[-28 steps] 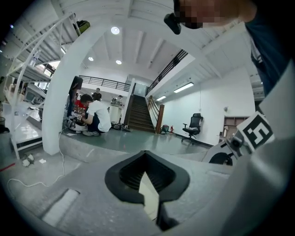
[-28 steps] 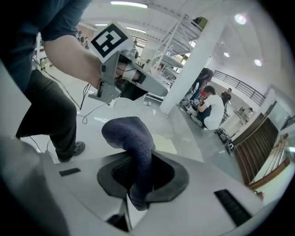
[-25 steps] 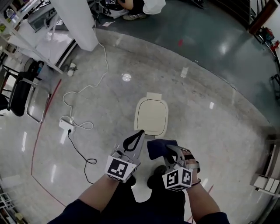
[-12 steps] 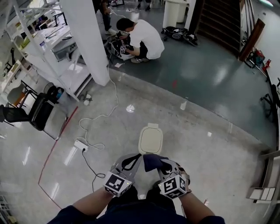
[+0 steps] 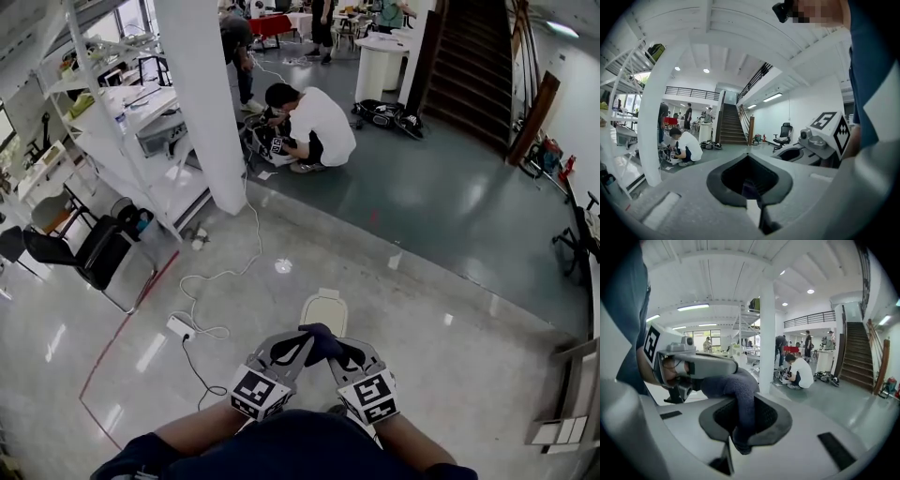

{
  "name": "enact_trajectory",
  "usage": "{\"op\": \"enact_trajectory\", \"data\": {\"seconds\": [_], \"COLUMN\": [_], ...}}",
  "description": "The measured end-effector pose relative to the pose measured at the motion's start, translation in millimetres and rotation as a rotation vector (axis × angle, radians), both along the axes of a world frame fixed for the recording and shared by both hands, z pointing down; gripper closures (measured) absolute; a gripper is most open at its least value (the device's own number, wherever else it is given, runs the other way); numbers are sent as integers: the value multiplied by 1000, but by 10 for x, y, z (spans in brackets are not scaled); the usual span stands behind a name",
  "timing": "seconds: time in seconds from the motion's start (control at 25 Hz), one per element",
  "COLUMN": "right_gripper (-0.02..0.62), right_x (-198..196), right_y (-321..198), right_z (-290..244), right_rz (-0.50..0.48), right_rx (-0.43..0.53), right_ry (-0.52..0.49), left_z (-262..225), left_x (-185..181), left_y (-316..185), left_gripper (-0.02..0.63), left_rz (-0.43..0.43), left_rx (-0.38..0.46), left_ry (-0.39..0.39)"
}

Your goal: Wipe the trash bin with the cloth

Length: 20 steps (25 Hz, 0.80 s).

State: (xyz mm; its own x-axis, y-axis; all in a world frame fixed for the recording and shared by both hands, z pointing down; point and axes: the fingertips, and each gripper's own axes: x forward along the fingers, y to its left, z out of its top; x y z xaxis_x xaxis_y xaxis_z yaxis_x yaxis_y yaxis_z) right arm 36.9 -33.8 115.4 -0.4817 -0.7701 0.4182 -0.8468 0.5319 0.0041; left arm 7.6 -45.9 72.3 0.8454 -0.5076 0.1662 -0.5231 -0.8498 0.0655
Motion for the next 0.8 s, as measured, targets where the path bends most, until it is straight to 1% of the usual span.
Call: {"op": "enact_trajectory", "data": {"seconds": [0.2, 0.36, 0.56, 0.8], "right_gripper": [540, 540, 540, 541], "right_x": [16, 57, 52, 102], "right_y": [14, 47, 89, 171], "right_z": [-172, -274, -371, -389], "right_rz": [20, 38, 48, 48], "right_rx": [3, 5, 16, 13], "right_ry": [-142, -212, -245, -236], "left_z": [-52, -130, -223, -224], "left_x": [77, 117, 112, 172], "left_y": [63, 100, 153, 235], "left_gripper": [609, 609, 609, 609], "left_rz": [14, 20, 10, 16], "left_rx": [9, 9, 22, 28], "left_ry": [-5, 3, 7, 1]}}
